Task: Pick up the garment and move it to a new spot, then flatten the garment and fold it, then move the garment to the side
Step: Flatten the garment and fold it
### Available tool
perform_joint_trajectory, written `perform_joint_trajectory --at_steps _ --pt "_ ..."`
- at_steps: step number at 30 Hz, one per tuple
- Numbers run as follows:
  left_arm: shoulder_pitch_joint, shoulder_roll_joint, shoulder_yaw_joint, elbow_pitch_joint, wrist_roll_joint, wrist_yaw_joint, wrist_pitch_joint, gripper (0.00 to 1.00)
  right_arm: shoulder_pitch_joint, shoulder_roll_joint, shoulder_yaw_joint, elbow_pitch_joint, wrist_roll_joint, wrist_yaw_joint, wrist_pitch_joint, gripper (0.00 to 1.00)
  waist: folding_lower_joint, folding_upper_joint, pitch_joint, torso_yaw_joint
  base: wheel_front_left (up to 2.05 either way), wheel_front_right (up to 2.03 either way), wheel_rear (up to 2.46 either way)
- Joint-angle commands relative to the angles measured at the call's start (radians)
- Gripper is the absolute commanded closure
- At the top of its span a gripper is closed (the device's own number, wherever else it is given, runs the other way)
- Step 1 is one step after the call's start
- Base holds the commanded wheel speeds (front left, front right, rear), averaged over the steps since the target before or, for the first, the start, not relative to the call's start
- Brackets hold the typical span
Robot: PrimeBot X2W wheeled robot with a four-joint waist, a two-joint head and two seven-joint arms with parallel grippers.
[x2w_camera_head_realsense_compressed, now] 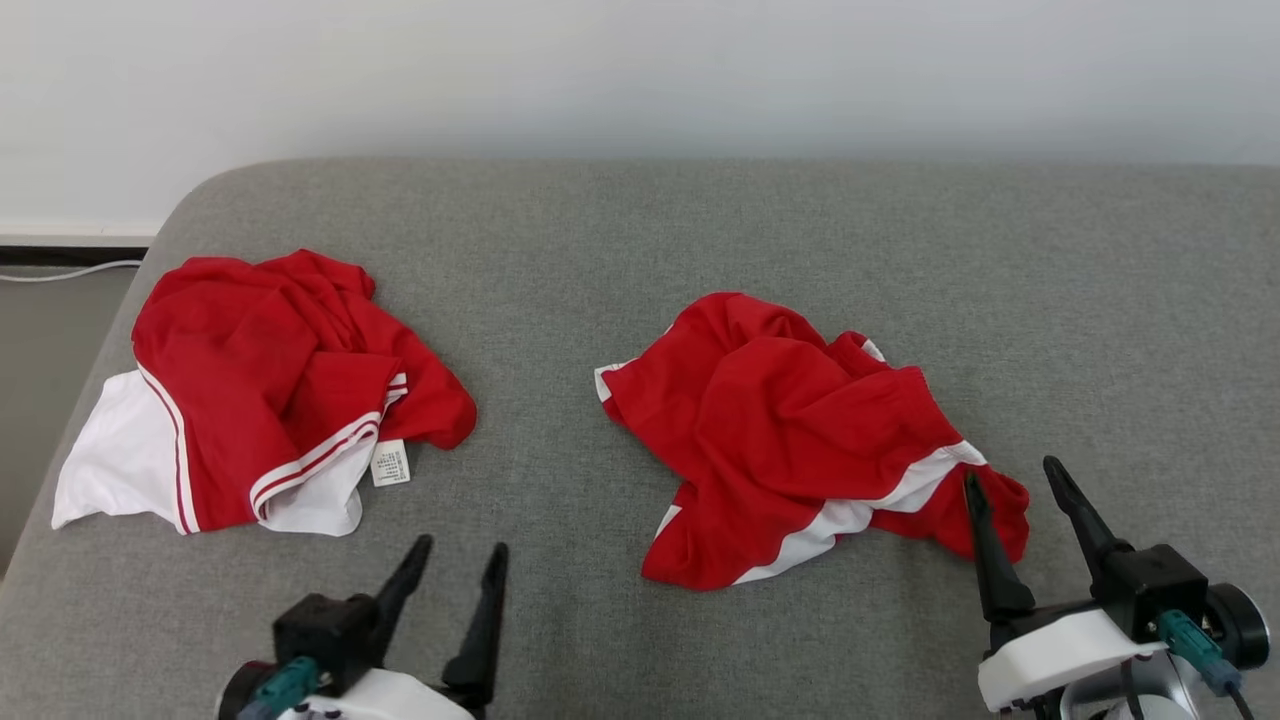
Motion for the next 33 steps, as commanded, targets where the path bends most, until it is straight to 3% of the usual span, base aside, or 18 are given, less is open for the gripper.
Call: perform_joint_trajectory --at_steps 1,6,9,23,33 --pt "-0.071 0.008 0.002 -0.023 0.012 -0.032 0.017 0.0 -0.046 -0.01 0.022 -0.013 -0.012 0.001 -0.014 0.0 0.0 0.0 0.023 0.013 0.0 0.0 0.0" --pt "-0.136 -0.048 -0.111 0.009 0.03 -0.132 0.086 0.0 -0.088 -0.018 0.015 0.006 -0.025 0.001 -0.014 0.0 0.0 0.0 0.07 0.021 0.0 0.0 0.0" --pt "-0.173 -0.081 -0.15 0.057 0.038 -0.169 0.109 0.0 -0.115 -0.024 0.026 0.016 -0.028 0.001 -0.014 0.0 0.0 0.0 0.101 0.015 0.0 0.0 0.0" --pt "-0.291 -0.178 -0.2 0.297 0.045 -0.294 0.09 0.0 -0.18 -0.033 0.086 0.051 -0.022 0.001 -0.014 0.0 0.0 0.0 0.186 -0.022 0.0 0.0 0.0" --pt "-0.356 -0.22 -0.209 0.457 0.049 -0.351 0.059 0.0 -0.207 -0.035 0.124 0.059 -0.016 0.001 -0.014 0.0 0.0 0.0 0.227 -0.045 0.0 0.0 0.0"
